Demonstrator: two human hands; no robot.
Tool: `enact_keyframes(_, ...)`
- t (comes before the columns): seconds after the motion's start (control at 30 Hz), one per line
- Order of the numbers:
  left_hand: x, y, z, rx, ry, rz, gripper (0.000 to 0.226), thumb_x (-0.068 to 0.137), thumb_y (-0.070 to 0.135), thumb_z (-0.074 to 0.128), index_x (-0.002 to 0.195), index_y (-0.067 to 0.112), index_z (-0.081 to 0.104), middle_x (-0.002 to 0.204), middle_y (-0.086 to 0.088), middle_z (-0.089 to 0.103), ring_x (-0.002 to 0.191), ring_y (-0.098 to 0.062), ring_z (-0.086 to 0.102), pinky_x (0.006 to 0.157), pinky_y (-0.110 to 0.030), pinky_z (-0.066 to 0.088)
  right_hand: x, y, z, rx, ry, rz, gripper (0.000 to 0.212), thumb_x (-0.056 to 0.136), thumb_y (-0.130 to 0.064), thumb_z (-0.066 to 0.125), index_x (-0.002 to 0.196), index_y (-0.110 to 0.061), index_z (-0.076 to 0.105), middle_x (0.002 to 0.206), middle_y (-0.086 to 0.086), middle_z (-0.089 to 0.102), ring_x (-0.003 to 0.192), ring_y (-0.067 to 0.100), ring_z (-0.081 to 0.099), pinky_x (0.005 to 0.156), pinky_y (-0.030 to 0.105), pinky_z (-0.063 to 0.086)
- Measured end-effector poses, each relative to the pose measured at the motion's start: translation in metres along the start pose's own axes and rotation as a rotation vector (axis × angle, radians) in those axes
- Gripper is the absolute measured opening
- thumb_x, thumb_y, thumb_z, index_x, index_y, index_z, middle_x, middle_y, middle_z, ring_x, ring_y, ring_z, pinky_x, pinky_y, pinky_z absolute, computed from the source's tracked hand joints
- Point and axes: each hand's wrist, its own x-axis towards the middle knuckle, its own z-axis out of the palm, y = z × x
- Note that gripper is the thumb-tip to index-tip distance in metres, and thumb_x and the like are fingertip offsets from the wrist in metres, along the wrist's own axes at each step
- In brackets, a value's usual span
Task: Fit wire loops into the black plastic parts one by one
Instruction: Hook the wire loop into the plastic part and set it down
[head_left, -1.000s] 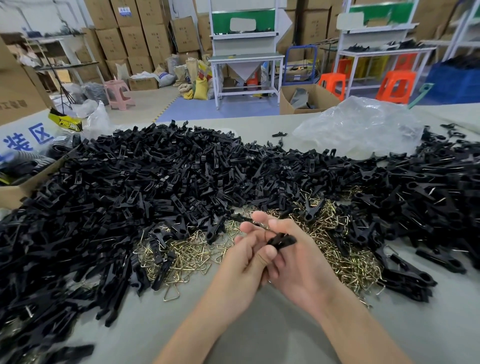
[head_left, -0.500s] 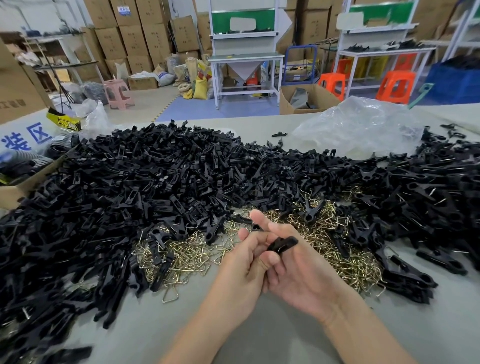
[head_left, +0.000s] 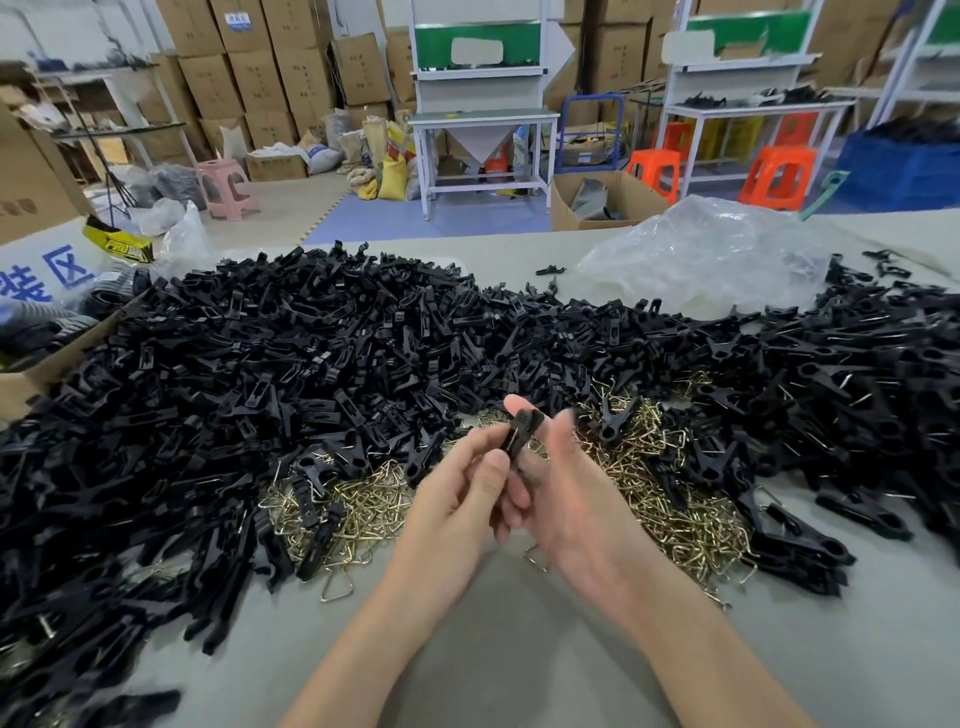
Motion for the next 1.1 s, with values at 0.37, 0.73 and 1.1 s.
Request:
enact_keyframes(0.37, -0.005, -0.009, -0.010, 0.582, 0.086, 0.033, 0.038, 0.101, 0.050, 0.040, 0.138, 0.042, 0.041, 0.092, 0.013, 0.070, 0.079, -0.006, 0.065, 0.076, -0.022, 0.052, 0.016, -0.079, -0.035, 0.165, 0.340, -0.355, 0.037, 0.094, -0.030, 0.067, 0.122, -0.009, 0.057, 0.116, 0.015, 0.072, 0.106, 0.023, 0.072, 0.088, 0.030, 0.059)
enact_keyframes(0.73, 0.010, -0.019, -0.040, 1.363, 0.397, -0.057, 0.040, 0.102, 0.033, 0.048, 0.138, 0.021, 0.058, 0.146, -0.005, 0.051, 0.139, -0.024, 0.042, 0.120, -0.042, 0.019, 0.010, -0.057, -0.033, -0.485, 0.410, -0.257, 0.028, 0.102, -0.019, 0.054, 0.126, -0.032, 0.059, 0.113, -0.011, 0.074, 0.099, 0.011, 0.071, 0.083, 0.020, 0.058)
enact_keyframes(1.1, 0.014, -0.017, -0.062, 1.386, 0.540, -0.012, 0.041, 0.092, 0.009, 0.059, 0.132, 0.004, 0.061, 0.135, -0.017, 0.059, 0.131, -0.036, 0.049, 0.115, -0.054, 0.032, 0.020, 0.025, -0.032, -1.713, 0.304, -0.244, 0.036, 0.104, -0.042, 0.045, 0.138, -0.036, 0.055, 0.136, -0.017, 0.057, 0.127, 0.010, 0.048, 0.110, 0.028, 0.029)
